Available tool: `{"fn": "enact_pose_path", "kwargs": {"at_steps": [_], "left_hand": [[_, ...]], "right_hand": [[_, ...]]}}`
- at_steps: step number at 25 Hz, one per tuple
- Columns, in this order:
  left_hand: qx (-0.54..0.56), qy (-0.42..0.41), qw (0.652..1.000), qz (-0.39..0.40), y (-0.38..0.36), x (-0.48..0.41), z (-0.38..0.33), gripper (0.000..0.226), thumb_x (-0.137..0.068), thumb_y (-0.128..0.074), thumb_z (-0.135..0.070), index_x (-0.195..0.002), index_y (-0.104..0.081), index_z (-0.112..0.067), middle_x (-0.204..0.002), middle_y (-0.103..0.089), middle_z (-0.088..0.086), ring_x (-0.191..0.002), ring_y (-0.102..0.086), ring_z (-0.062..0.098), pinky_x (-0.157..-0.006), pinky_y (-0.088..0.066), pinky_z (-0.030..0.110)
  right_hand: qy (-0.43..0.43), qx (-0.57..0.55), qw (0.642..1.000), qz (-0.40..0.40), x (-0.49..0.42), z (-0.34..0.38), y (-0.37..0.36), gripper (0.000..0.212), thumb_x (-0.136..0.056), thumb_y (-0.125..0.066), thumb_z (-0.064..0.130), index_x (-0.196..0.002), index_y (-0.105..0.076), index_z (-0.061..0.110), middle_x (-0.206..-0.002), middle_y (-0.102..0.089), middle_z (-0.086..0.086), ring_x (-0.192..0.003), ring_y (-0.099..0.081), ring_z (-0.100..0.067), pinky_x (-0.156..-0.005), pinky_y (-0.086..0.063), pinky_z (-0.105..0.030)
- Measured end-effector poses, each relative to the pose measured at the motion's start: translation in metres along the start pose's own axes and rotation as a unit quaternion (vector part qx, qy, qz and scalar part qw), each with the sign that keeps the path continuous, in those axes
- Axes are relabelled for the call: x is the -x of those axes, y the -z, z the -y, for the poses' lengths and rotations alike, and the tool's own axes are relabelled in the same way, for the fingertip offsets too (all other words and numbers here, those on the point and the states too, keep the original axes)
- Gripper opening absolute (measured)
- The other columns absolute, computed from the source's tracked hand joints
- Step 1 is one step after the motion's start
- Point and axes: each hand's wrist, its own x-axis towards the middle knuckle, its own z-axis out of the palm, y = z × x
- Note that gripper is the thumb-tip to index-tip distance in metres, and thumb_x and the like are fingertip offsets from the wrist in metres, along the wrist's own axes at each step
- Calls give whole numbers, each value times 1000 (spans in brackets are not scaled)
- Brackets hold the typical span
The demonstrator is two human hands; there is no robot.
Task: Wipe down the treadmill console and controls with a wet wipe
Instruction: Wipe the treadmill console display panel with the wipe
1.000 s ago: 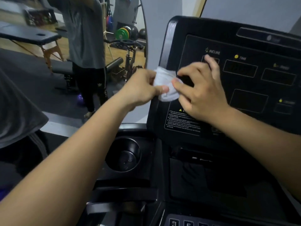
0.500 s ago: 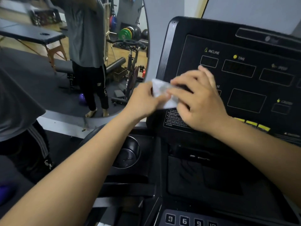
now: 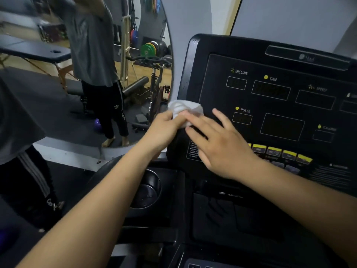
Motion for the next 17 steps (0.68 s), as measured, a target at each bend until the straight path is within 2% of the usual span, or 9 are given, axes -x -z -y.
{"fn": "enact_pose_path", "kwargs": {"at_steps": [2, 4, 6, 9, 12, 14, 17], "left_hand": [[60, 50, 996, 32, 0, 7, 8, 50, -91, -49, -49, -116, -70, -11, -116, -72, 7, -115, -65, 19, -109, -42, 45], [60, 15, 998, 8, -5, 0, -4, 49, -92, -46, -45, -116, -67, -8, -116, -71, 10, -113, -65, 20, -107, -44, 47], [-10, -69, 997, -38, -7, -24, -35, 41, -90, -52, -39, -114, -66, -9, -110, -72, 13, -105, -68, 25, -99, -50, 51], [-135, -155, 974, -95, -10, -66, -100, 38, -79, -60, -36, -104, -70, -8, -97, -73, 13, -93, -70, 29, -84, -57, 51], [-242, -185, 944, -130, -26, -101, -150, 26, -84, -55, -26, -97, -69, -9, -95, -72, 9, -93, -67, 26, -82, -54, 35], [-319, -175, 924, -114, -36, -113, -170, 20, -92, -50, -20, -80, -64, -13, -77, -63, 4, -80, -58, 21, -65, -43, 27], [-301, -145, 935, -115, -32, -122, -165, 33, -97, -47, -25, -67, -56, -17, -61, -48, -4, -68, -47, 17, -58, -34, 26]], "right_hand": [[-1, 5, 1000, -1, 6, 9, -5, 55, -83, -46, 24, -135, -54, 10, -145, -47, -16, -135, -44, -31, -111, -28, -60], [-27, 27, 999, -13, -3, 2, -1, 57, -83, -53, 26, -138, -52, 10, -137, -54, -11, -124, -51, -29, -108, -30, -62], [-73, 55, 996, -16, -23, -17, 11, 58, -81, -57, 26, -136, -53, 8, -134, -54, -11, -117, -52, -30, -107, -30, -63], [-134, 79, 988, 20, -59, -57, 34, 61, -83, -51, 26, -140, -47, 6, -150, -39, -15, -135, -38, -31, -112, -20, -66], [-179, 80, 980, 36, -84, -95, 54, 64, -89, -46, 26, -148, -33, 4, -158, -27, -13, -146, -25, -27, -117, -11, -62], [-200, 56, 978, 38, -93, -105, 57, 64, -92, -43, 28, -150, -27, 4, -158, -28, -13, -145, -26, -27, -119, -10, -57], [-205, 41, 977, 39, -97, -103, 56, 64, -98, -38, 36, -152, -22, 6, -159, -25, -13, -146, -23, -28, -121, -9, -52]]}}
